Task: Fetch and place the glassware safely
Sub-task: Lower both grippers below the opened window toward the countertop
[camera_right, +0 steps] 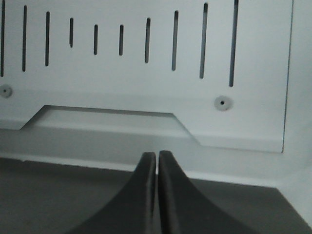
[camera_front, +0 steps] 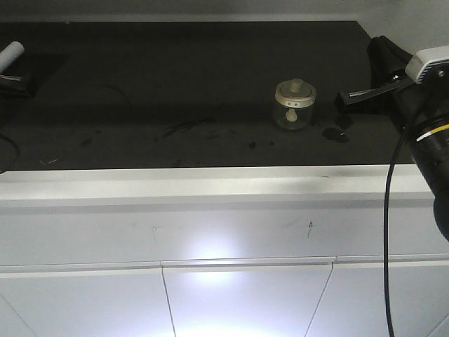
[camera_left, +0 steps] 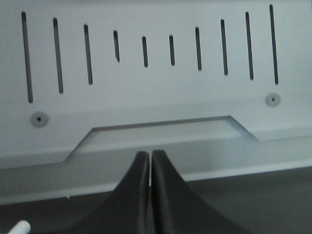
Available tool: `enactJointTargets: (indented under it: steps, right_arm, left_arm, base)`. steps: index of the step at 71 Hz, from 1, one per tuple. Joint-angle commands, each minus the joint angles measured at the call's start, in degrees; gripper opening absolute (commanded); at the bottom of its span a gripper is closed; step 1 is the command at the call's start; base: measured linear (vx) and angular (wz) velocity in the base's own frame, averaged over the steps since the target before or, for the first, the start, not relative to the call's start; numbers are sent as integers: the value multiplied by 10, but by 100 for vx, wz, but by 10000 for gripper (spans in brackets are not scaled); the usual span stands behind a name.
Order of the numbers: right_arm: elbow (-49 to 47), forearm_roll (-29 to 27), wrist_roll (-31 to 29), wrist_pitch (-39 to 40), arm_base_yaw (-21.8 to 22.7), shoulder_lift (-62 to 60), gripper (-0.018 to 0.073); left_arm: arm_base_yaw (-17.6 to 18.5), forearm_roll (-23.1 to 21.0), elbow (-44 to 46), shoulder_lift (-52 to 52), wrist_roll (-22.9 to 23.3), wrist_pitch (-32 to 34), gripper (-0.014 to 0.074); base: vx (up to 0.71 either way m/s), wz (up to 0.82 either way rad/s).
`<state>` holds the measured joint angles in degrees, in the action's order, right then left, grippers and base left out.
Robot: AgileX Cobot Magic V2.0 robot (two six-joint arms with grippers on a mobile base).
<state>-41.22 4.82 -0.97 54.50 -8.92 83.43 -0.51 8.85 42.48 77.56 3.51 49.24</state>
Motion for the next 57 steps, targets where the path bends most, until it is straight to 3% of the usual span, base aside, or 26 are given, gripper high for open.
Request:
enactJointTargets:
  steps: [1, 23, 47, 57]
  right_arm:
    - [-17, 5, 16, 25, 1, -20, -1]
    - [32, 37, 25, 12, 0, -33, -1]
    - [118, 34, 27, 19, 0, -47, -1]
    - [132, 34, 26, 22, 0, -47, -1]
  left_arm:
    - [3, 24, 16, -19, 18, 11, -1]
    - [3, 154, -5, -34, 122, -48, -1]
    - [3, 118, -158, -106, 127, -52, -1]
    - [3, 106, -227, -118, 127, -5, -1]
  base:
    - [0, 0]
    - [0, 0]
    - [0, 0]
    - [0, 0]
